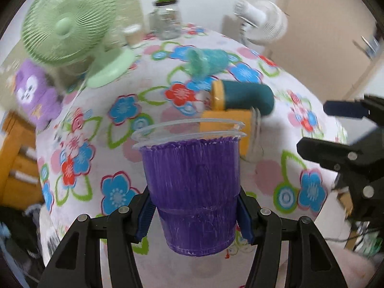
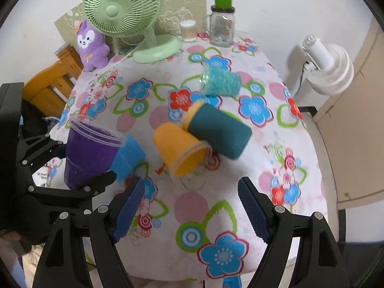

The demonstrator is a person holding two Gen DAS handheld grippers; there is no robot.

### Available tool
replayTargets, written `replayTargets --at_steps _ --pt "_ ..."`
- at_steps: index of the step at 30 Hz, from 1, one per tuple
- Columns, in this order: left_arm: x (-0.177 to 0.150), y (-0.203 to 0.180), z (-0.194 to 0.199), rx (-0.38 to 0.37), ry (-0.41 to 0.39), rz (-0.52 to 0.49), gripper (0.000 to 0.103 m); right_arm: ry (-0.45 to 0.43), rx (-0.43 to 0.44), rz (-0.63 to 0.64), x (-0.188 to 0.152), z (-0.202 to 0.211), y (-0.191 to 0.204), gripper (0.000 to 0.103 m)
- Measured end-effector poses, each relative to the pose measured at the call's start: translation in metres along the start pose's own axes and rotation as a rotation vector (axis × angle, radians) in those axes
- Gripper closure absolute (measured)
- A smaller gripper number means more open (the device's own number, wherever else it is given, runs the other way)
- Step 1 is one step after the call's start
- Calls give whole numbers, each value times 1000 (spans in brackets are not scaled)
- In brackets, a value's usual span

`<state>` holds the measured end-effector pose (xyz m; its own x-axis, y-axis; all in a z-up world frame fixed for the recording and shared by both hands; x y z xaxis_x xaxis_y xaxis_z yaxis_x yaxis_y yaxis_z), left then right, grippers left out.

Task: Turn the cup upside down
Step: 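Lift the purple cup off the table with the left tool, then tilt the purple cup onto its side with the left tool toward the right tool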

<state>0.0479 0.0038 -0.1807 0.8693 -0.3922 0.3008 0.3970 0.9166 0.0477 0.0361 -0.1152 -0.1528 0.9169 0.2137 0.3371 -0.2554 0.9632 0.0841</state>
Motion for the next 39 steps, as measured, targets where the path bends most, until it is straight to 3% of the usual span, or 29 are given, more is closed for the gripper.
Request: replayTargets --at_steps 12,19,25,27,29,31,35,39 --pt "-13 -54 -47 -53 29 -387 42 34 -52 -129 -46 -35 -21 21" --pt "-18 -75 -68 -100 44 -526 42 58 -65 -176 -58 -53 -29 21" --pt "-19 -95 -78 -91 22 -631 41 73 -91 -196 -65 -60 -37 21" --pt "-18 -97 -81 -95 24 -636 41 79 -89 -202 -66 -61 -39 21" --pt "-17 -97 -81 -104 47 -619 34 77 -82 -205 -66 -59 -41 21" --pt "-15 -94 -78 -100 49 -597 14 77 -74 -191 -64 -56 -40 21" --pt "-14 -87 -61 -70 29 -559 9 76 -57 -130 -56 -48 -34 21" --pt "-13 -74 -42 -11 24 -459 7 70 -25 -41 -44 -36 -24 21"
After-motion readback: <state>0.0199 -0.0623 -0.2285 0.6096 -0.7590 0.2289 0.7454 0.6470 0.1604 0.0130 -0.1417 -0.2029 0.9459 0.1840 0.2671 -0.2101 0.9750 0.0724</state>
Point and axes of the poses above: each gripper's, at about its wrist camera, not at the fingertips, and z roughly against the way its jaws point, y to its left, x to its top, the point moved 7 cm from there along -z, roughly the way its jaws point, and after that the axes turned 4 degrees about y, right-handed, at the moved point
